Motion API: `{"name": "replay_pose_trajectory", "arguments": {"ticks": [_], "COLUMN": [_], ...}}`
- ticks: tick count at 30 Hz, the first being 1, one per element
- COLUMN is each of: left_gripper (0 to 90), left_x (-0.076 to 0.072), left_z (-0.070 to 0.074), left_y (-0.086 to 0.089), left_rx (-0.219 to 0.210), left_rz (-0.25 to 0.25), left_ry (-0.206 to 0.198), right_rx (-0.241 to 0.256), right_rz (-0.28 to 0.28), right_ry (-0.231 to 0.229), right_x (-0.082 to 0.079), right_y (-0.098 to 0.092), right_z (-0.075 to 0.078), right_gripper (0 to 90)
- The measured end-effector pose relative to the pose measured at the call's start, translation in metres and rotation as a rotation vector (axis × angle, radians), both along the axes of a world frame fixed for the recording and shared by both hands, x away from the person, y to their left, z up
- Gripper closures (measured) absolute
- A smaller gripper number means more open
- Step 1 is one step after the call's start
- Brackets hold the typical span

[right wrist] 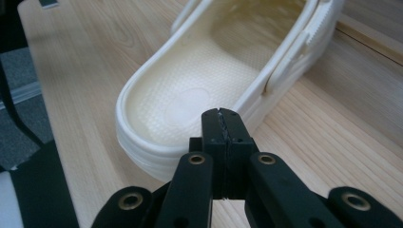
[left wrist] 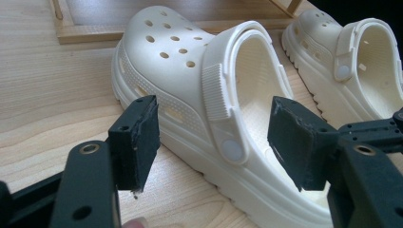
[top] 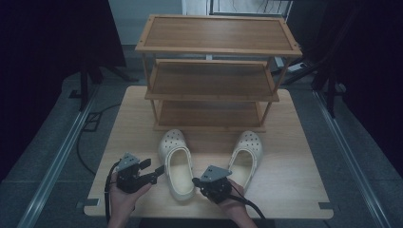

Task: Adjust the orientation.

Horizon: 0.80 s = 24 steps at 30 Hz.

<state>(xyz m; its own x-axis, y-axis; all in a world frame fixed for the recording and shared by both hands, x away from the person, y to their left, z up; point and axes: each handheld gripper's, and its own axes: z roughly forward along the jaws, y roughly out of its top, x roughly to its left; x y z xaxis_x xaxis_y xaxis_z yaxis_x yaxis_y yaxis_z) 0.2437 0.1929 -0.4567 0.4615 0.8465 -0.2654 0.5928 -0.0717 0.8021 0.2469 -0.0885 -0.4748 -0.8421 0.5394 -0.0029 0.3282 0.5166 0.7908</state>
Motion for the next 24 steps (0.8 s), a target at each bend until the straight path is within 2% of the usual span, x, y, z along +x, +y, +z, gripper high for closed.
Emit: {"name": "replay_pose_trajectory", "arguments": {"ticks": [7, 12, 17, 20, 24], "left_gripper": [35.5, 35.5, 35.6, 35.6, 35.6], "left_x": [0.001, 0.003, 0.004, 0.004, 0.003], "left_z": [0.0, -0.001, -0.002, 0.0, 0.003], "left_y": [0.003, 0.008, 0.014, 0.016, 0.016], "left_rx": [-0.003, -0.008, -0.013, -0.011, -0.009], "left_rz": [0.006, 0.014, 0.032, 0.037, 0.041], "left_ry": [0.001, 0.003, 0.001, -0.003, -0.016], "right_rx": [0.062, 0.1, 0.12, 0.13, 0.135], "right_rz": [0.052, 0.095, 0.106, 0.11, 0.102], "right_ry": [0.026, 0.03, 0.036, 0.018, 0.023], "right_x": [-0.003, -0.005, -0.004, -0.006, -0.006], "right_y": [0.013, 0.033, 0.044, 0.051, 0.046], "right_z": [-0.005, -0.009, -0.011, -0.013, -0.013], "right_gripper": [90.0, 90.0, 90.0, 90.0, 88.7]}}
